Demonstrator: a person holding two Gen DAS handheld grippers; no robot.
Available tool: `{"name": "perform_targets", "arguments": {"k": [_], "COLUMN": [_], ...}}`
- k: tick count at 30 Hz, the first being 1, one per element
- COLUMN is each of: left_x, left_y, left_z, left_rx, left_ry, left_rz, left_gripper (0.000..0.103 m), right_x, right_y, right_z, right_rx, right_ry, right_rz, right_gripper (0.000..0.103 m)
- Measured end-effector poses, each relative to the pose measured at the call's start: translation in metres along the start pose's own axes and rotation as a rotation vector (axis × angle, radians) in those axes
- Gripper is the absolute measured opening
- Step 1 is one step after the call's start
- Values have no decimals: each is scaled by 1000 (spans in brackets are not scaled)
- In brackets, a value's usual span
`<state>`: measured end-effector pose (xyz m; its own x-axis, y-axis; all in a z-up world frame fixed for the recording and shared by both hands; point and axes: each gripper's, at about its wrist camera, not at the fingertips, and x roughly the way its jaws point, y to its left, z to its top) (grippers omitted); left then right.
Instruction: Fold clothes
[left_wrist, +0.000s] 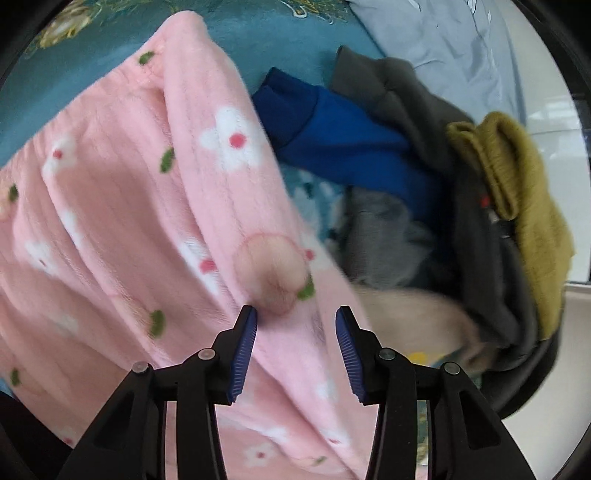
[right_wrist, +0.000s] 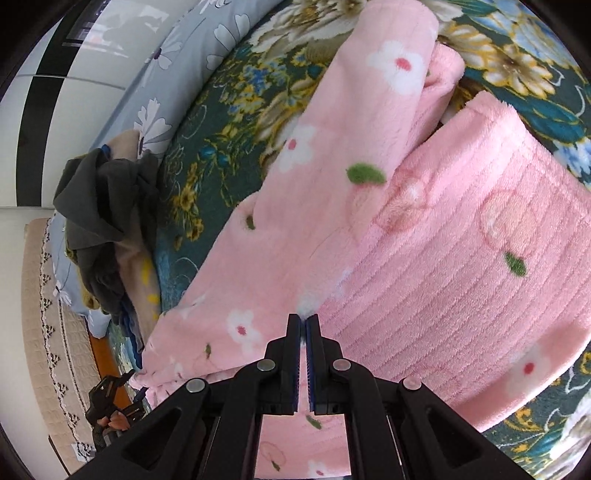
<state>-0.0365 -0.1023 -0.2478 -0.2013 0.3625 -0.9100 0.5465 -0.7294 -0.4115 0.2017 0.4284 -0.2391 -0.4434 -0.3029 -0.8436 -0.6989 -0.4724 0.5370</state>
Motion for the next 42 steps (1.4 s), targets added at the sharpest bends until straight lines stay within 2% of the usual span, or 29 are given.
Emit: {"name": "perform_targets", "arguments": {"k": [2,6,9,13,15,17,20,21,23,25,28,31,34,39,42], "left_x": [-1,-10,-21,-49,-76,-103,-151,-158,-166,-141,-93,-75,-78,-108,-111], "left_y": [6,16,14,-17,-37,-54,-50,-42,-17,11,66,102,112,101,108], "left_z": [-3,-5,-1,12,14,14,-2,-10,-32,-40,-45,-51,-52,-59,-61], "left_rx": [-3,2,23,139,207,271,335,355,410,381,242,167,135,175,175], "left_ry": [-6,-14,-19,-65,-120,-177,-270,-294,-338,-292,-177,-152,-167,-267,-277], "left_rz": [-4,-50,-83,-101,-172,-254,-465,-489,-468,-341,-143,-44,-22,-45,-29], "left_gripper": [8,4,3,3,3,3,3,3,4,3,3,3,3,3,3], "right_x": [0,2,2,-2,-22,-52,-72,-76,-85,-95,-49,-10,6,7,7], "right_y": [0,0,9,26,56,89,90,87,82,77,31,-4,-12,-5,0], "right_z": [0,4,23,55,79,89,66,56,37,17,-14,-42,-58,-70,-75], "right_rx": [0,19,68,139,111,22,-48,-66,-103,-140,-33,59,23,-58,-103], "right_ry": [2,0,-5,-18,-73,-156,-187,-191,-199,-206,-61,60,122,149,159], "right_rz": [-2,0,31,90,162,218,202,190,165,141,23,-43,-101,-122,-133], "right_gripper": [3,3,3,3,3,3,3,3,3,3,3,3,3,3,3]}}
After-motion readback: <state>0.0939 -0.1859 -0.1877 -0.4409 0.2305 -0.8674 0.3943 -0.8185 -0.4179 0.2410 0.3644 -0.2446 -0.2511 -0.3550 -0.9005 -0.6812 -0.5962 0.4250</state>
